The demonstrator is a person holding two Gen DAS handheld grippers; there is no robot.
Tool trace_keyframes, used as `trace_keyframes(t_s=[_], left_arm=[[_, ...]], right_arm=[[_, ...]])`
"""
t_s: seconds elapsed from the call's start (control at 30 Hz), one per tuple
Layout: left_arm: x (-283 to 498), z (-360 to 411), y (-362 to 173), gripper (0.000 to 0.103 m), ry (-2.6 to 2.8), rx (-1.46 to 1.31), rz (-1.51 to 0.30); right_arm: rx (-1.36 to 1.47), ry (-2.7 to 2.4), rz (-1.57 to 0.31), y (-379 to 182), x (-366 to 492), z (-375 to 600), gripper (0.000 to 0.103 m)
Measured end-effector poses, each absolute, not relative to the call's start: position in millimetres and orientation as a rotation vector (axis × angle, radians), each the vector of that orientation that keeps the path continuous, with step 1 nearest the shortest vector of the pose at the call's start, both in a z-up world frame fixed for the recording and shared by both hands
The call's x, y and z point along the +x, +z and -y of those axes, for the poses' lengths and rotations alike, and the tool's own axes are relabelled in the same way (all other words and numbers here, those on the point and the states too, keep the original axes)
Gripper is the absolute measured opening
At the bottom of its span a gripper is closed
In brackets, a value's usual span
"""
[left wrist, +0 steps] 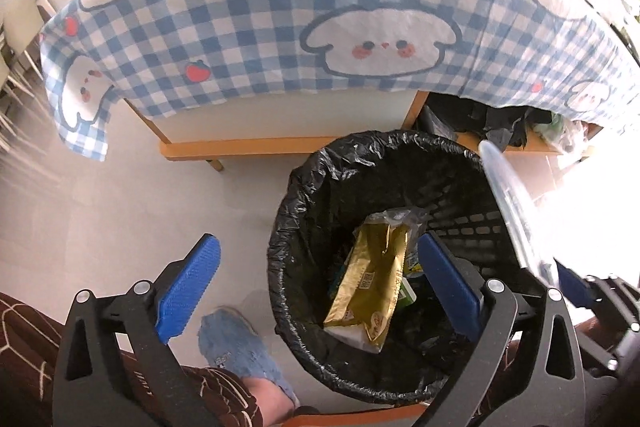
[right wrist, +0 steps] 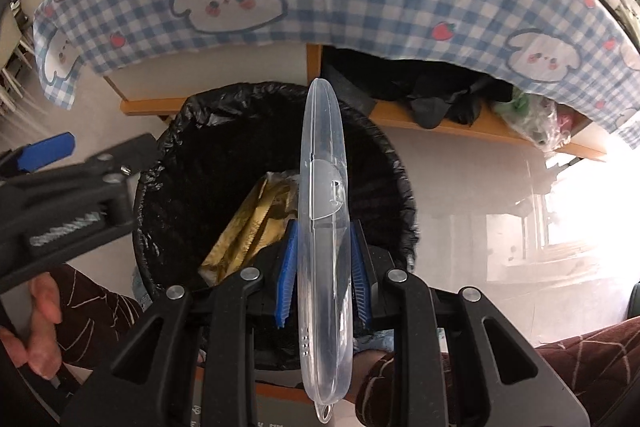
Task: Collect trash
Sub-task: 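Open the left tool to drop the gold bag while the right tool releases the clear tube into the bin, then move both tools back over the table toward the medicine box and tissue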
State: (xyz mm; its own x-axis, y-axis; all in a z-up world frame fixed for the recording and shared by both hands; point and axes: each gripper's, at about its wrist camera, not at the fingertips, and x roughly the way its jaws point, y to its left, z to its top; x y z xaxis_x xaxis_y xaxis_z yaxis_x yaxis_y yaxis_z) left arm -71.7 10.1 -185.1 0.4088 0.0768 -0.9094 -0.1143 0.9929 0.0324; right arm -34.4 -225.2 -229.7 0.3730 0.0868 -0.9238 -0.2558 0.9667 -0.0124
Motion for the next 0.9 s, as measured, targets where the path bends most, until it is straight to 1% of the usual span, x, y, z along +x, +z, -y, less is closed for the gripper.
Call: trace_keyframes(t_s=[0.4, 0.8, 0.83, 0.9], left_arm=[[-84.4, -39.1, -171.3, 0.097, 0.163, -0.109, -1.13], [-86.3, -45.1, -180.7, 0.097, 0.175, -0.121, -1.157], [-86.1, -45.9, -181.9, 0.097, 0.182, -0.119, -1.157], [-86.2, -46.7, -184.0, 0.097, 0.189, -0.118, -1.162]], right_arm=[[-0.169, 0.254, -1.27, -268.5, -24.2, 195.3, 0.024], [-0.154, 0.25, -1.274, -277.1, -13.6, 190.2, 0.025], [-0.146, 0.237, -1.268, -274.4, -11.2, 193.3, 0.027], [-0.125, 0.221, -1.255, -266.7, -6.5, 200.6, 0.04]])
